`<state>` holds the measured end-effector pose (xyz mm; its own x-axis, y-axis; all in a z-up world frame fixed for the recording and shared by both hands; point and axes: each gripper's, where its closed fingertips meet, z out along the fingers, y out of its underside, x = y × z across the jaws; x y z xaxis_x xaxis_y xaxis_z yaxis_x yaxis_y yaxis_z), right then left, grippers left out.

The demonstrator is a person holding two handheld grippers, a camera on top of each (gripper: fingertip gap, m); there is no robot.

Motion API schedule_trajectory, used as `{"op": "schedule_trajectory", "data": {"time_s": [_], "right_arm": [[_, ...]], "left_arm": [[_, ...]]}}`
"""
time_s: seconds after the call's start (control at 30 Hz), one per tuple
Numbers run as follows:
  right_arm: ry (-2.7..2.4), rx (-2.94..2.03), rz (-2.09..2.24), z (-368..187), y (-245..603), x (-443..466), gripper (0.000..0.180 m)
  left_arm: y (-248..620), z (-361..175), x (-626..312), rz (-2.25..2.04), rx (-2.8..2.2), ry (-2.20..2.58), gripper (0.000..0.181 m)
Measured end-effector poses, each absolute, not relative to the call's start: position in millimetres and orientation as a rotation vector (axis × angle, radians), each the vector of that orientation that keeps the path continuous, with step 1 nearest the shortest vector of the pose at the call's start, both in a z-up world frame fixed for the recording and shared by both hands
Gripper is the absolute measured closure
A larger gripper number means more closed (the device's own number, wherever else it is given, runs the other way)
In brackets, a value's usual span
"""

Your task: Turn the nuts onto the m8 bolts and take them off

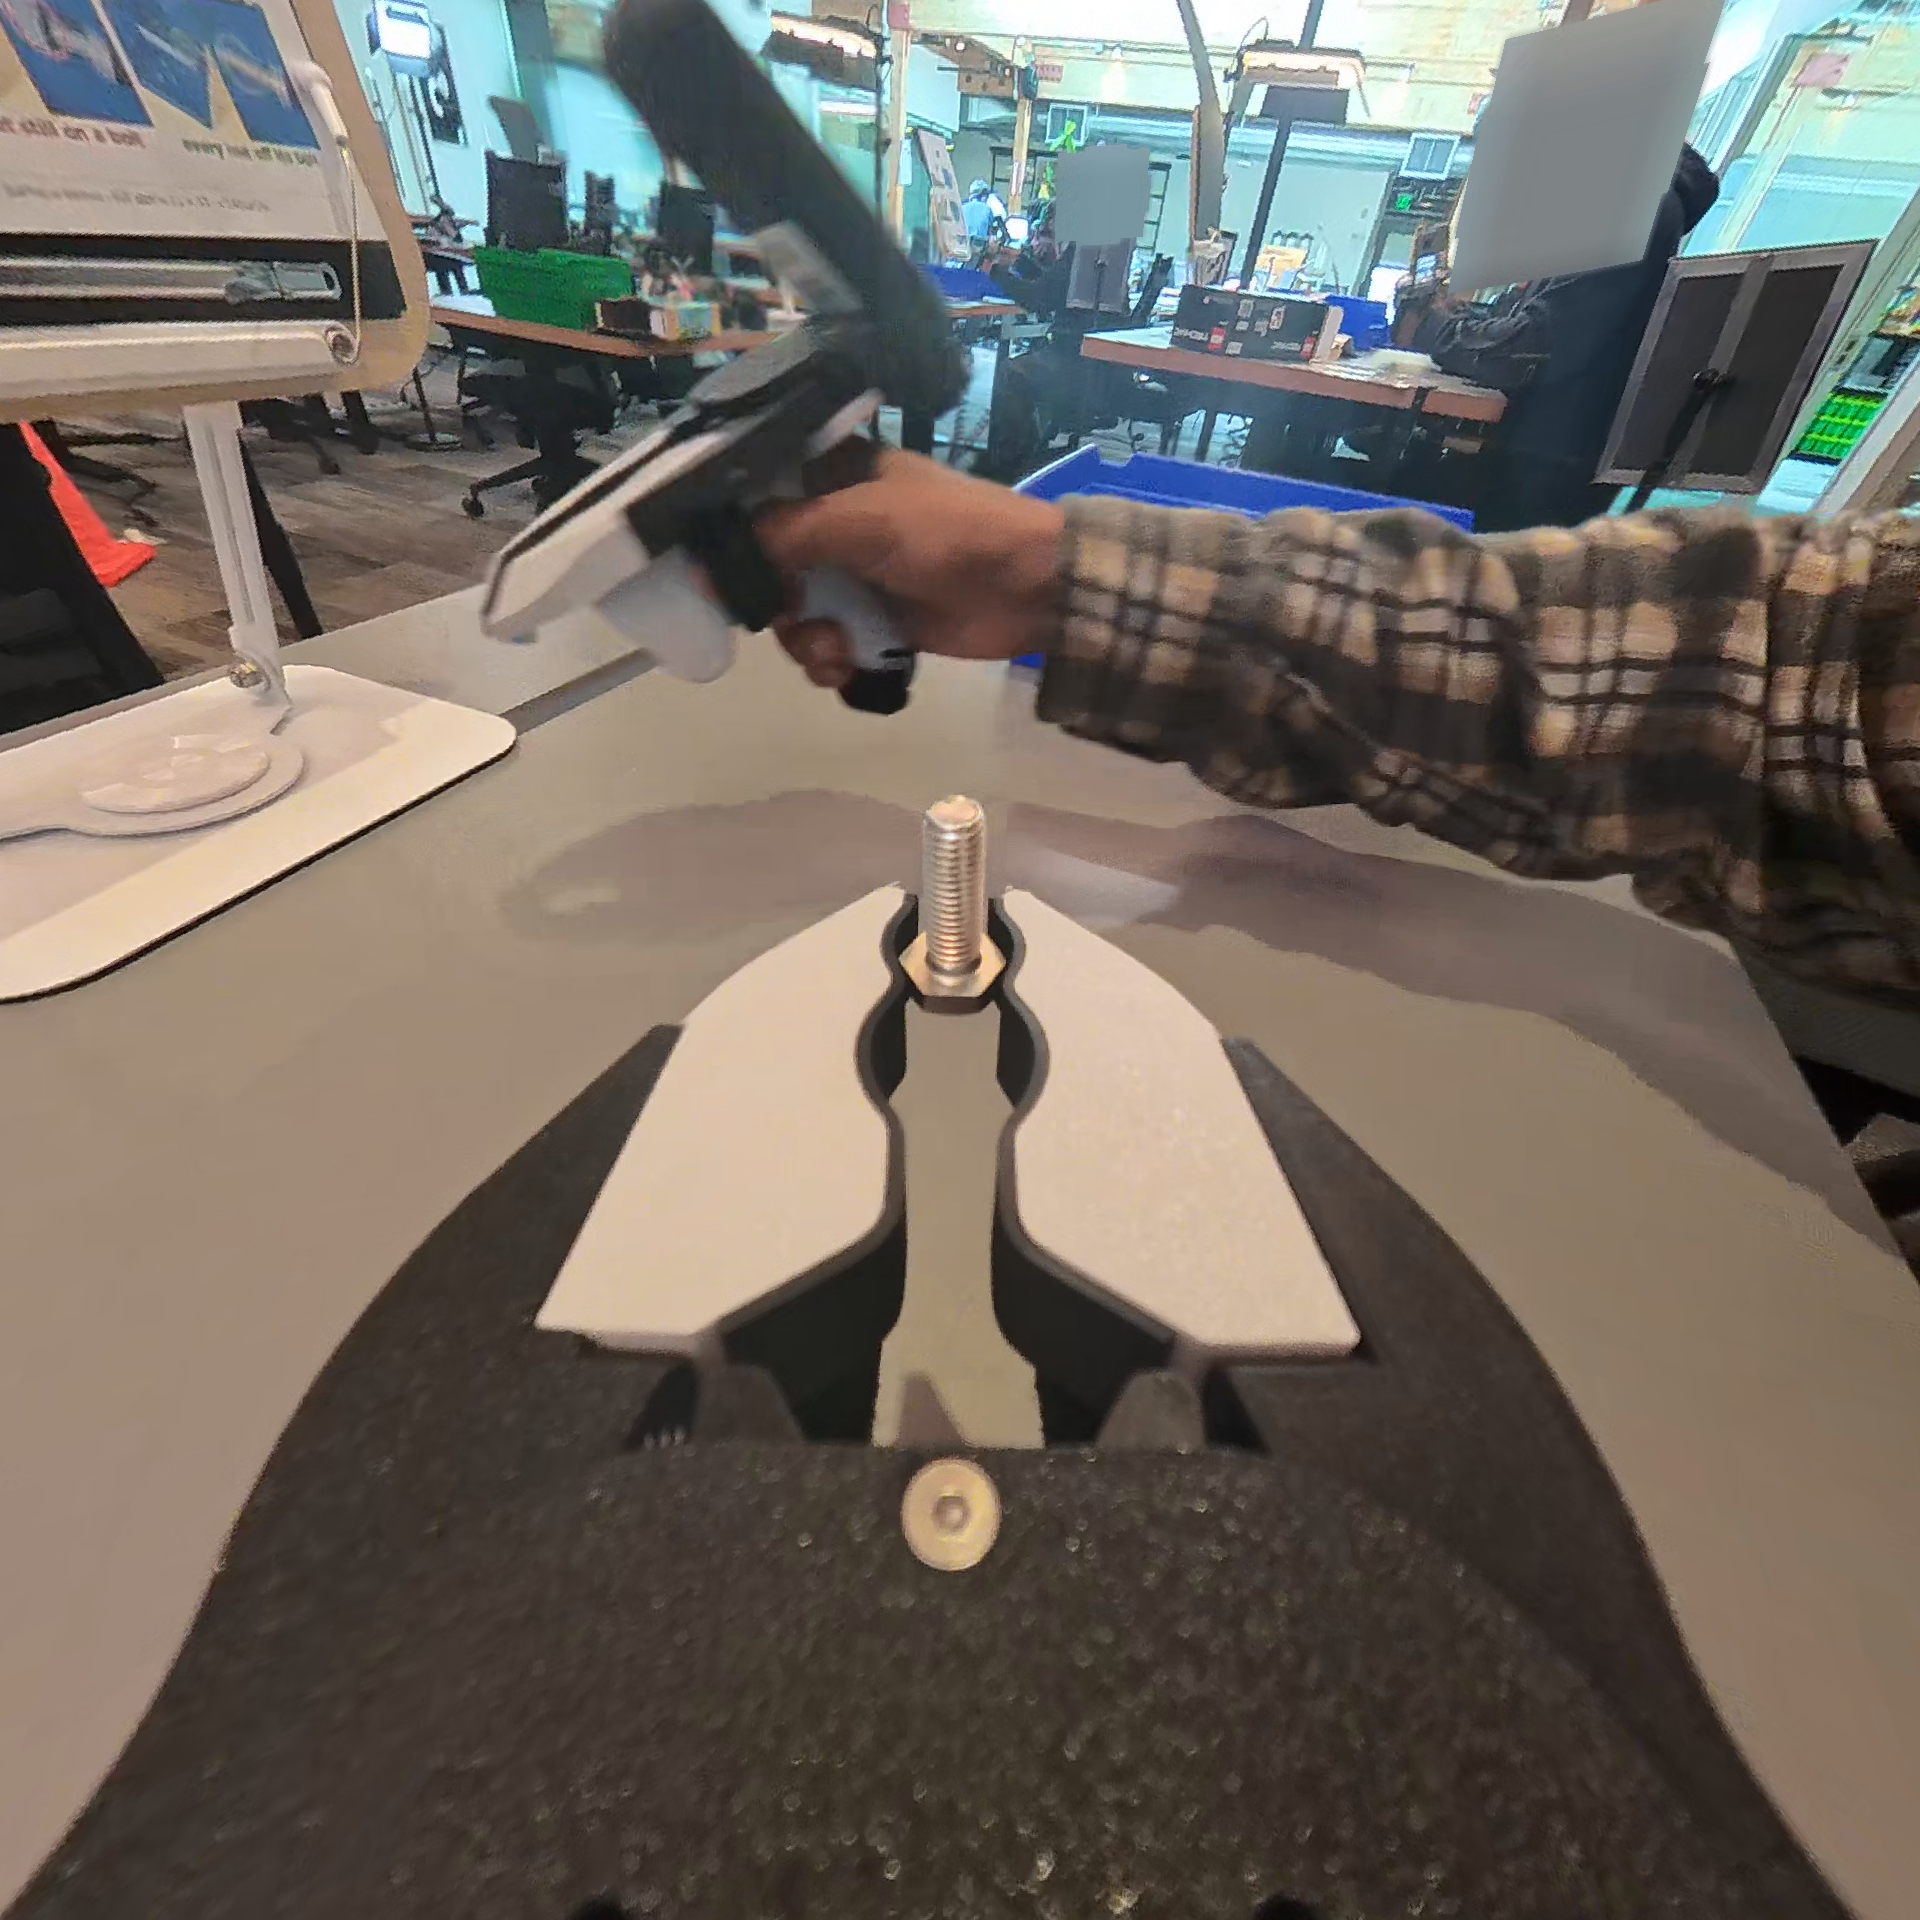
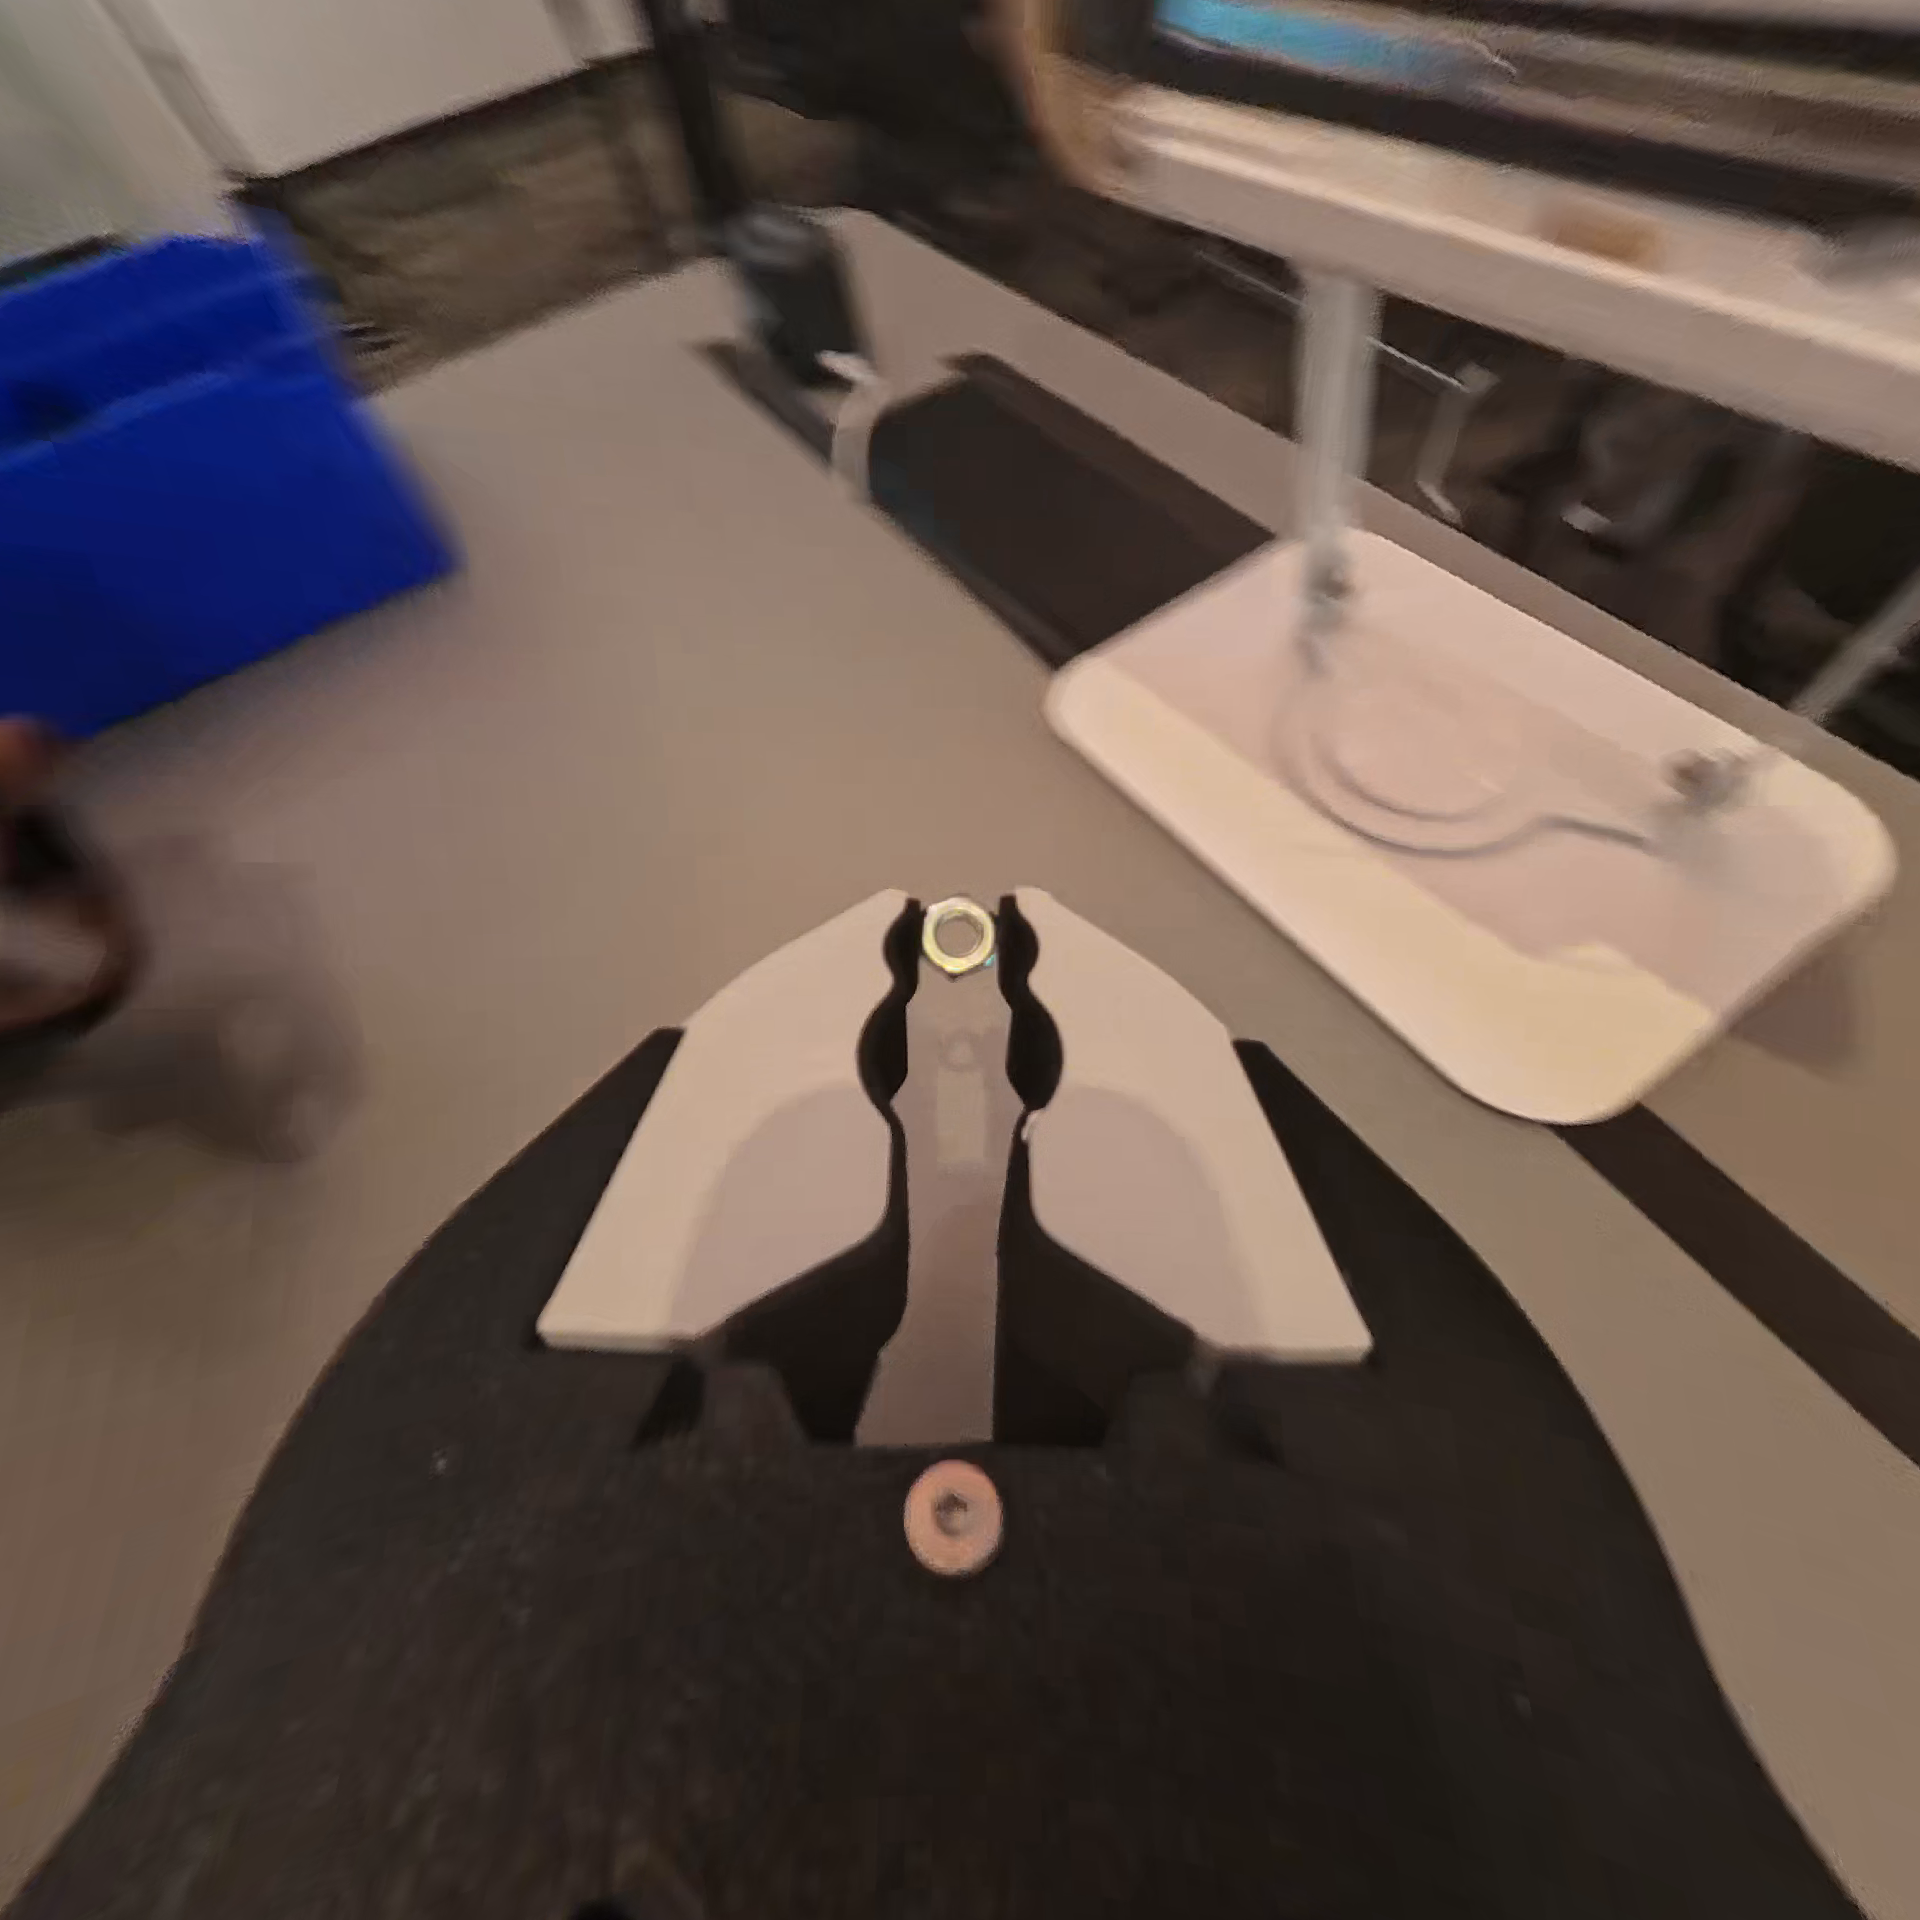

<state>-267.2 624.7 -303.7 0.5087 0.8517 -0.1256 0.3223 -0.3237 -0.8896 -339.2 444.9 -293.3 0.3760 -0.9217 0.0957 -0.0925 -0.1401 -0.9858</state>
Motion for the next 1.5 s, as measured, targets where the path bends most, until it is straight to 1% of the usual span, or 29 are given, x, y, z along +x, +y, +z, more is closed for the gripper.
{"op": "schedule_trajectory", "data": {"time_s": [0.03, 0.13, 0.27, 0.37, 0.47, 1.0, 1.5], "right_arm": [[-1.061, -1.823, 0.806, -291.1, 597.8, -268.8, 0.166], [-1.301, -1.674, 0.844, -261.3, 527.7, -273.2, 0.166], [-1.467, -1.544, 0.991, -235.7, 458.7, -286.7, 0.166], [-1.553, -1.475, 1.025, -232.0, 429.3, -296.2, 0.166], [-1.648, -1.450, 1.006, -240.2, 412.6, -303.0, 0.166], [-1.936, -1.479, 0.854, -276.5, 403.3, -321.3, 0.166], [-1.968, -1.504, 0.775, -287.8, 406.3, -323.6, 0.166]], "left_arm": [[442.9, -292.3, -337.5, -0.959, -1.528, 0.951, 0.169], [435.3, -291.8, -329.4, -0.993, -1.502, 0.974, 0.169], [422.9, -296.9, -313.8, -1.008, -1.488, 1.029, 0.169], [414.4, -302.6, -303.1, -0.983, -1.484, 1.083, 0.169], [409.1, -306.0, -296.8, -0.976, -1.482, 1.115, 0.169], [410.7, -320.9, -294.5, -0.895, -1.562, 1.176, 0.169], [411.5, -328.4, -293.3, -0.880, -1.611, 1.192, 0.169]]}}
